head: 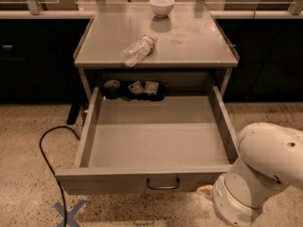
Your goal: Close top drawer
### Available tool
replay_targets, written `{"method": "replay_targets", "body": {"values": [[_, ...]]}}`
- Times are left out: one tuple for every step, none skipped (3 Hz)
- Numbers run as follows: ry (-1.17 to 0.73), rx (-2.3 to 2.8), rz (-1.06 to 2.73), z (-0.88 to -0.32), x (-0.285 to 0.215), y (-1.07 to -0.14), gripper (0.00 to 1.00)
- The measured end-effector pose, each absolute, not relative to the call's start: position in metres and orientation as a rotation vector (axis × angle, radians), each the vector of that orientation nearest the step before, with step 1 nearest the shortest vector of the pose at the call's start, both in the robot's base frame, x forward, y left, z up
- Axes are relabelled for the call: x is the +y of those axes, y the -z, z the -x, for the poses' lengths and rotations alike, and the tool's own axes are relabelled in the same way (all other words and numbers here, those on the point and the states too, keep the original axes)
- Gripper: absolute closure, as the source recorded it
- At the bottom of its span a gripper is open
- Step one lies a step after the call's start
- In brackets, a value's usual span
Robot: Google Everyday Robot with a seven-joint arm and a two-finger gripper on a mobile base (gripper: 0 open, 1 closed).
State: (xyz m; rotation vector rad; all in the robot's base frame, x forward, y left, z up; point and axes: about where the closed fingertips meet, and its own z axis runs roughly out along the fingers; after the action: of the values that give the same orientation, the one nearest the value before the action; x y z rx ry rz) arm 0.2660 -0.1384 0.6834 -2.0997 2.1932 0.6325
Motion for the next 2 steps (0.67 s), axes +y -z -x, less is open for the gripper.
{"method": "replay_targets", "body": {"values": [[-0.619,2.186,2.079,-0.284,-0.139,-0.675,0.00],[-0.641,2.147,2.033,-0.316,-0.130,-0.665,0.00]]}}
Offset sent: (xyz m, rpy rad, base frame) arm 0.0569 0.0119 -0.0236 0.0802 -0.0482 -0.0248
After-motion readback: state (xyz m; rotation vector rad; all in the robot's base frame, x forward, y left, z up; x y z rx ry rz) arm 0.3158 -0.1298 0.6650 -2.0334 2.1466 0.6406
